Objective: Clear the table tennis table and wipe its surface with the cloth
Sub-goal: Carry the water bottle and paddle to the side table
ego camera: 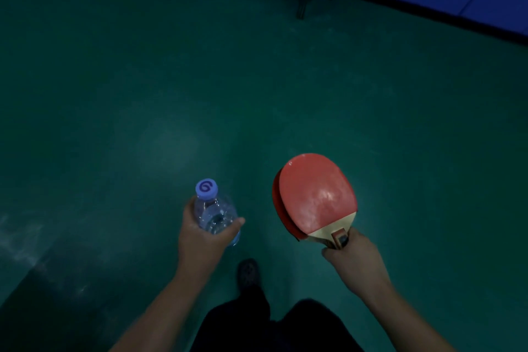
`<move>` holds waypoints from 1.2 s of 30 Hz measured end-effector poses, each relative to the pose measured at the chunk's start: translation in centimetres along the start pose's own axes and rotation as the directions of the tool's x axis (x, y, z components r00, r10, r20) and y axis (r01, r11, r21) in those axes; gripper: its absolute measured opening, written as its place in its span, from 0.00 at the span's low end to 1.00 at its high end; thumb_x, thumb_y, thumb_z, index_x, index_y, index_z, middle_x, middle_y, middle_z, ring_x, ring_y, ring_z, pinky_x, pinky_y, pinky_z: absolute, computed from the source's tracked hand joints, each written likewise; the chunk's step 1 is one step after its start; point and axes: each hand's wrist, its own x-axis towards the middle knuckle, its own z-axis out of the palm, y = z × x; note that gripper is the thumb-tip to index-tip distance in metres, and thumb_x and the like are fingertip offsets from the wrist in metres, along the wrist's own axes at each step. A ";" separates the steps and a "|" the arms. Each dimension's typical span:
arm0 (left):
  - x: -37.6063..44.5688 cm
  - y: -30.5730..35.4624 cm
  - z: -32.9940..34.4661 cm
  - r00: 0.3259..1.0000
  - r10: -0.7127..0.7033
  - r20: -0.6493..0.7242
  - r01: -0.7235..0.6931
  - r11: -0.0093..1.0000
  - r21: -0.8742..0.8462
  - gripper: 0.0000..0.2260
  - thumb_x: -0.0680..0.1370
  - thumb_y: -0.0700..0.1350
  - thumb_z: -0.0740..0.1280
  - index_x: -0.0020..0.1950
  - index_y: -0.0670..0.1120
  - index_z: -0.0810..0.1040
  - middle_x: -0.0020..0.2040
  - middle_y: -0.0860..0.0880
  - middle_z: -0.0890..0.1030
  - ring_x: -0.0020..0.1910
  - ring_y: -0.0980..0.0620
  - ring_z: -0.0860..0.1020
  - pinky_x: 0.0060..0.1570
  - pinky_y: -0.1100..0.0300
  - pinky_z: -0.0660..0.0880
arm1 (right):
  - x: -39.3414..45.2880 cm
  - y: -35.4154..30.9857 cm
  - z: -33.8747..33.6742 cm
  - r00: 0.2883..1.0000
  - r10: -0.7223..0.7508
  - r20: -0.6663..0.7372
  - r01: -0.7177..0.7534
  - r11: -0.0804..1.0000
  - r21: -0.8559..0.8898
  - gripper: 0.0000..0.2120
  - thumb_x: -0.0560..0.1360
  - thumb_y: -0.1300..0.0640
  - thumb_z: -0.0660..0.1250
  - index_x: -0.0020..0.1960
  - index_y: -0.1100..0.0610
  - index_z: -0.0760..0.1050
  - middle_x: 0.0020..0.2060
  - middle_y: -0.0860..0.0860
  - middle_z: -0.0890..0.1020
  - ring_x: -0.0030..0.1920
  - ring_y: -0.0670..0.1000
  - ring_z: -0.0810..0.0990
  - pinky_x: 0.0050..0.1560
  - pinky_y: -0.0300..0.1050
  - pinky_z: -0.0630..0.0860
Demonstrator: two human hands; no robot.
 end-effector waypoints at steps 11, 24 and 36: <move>25.6 9.0 13.6 0.989 0.059 0.134 -0.061 0.998 0.010 0.32 0.57 0.49 0.81 0.58 0.49 0.74 0.50 0.53 0.83 0.46 0.56 0.82 0.48 0.65 0.77 | 20.2 -13.8 -8.2 0.995 0.046 -0.084 -0.037 0.994 0.106 0.10 0.70 0.55 0.72 0.42 0.53 0.71 0.35 0.47 0.79 0.35 0.48 0.77 0.30 0.43 0.66; 55.9 20.0 29.0 0.996 0.038 0.079 -0.042 0.998 0.046 0.33 0.62 0.38 0.83 0.62 0.45 0.73 0.52 0.50 0.83 0.47 0.56 0.82 0.47 0.67 0.76 | 50.6 -32.4 -21.2 0.999 -0.006 -0.043 0.009 0.998 0.059 0.09 0.70 0.55 0.72 0.42 0.55 0.71 0.34 0.50 0.79 0.35 0.51 0.78 0.30 0.44 0.66; 89.6 26.7 38.1 0.994 0.039 0.105 -0.044 0.998 0.044 0.30 0.62 0.35 0.82 0.60 0.45 0.74 0.51 0.50 0.83 0.43 0.60 0.81 0.44 0.71 0.75 | 78.2 -53.0 -25.4 0.997 0.049 -0.058 -0.047 0.998 0.034 0.08 0.70 0.55 0.71 0.42 0.54 0.71 0.35 0.48 0.79 0.35 0.49 0.77 0.30 0.43 0.66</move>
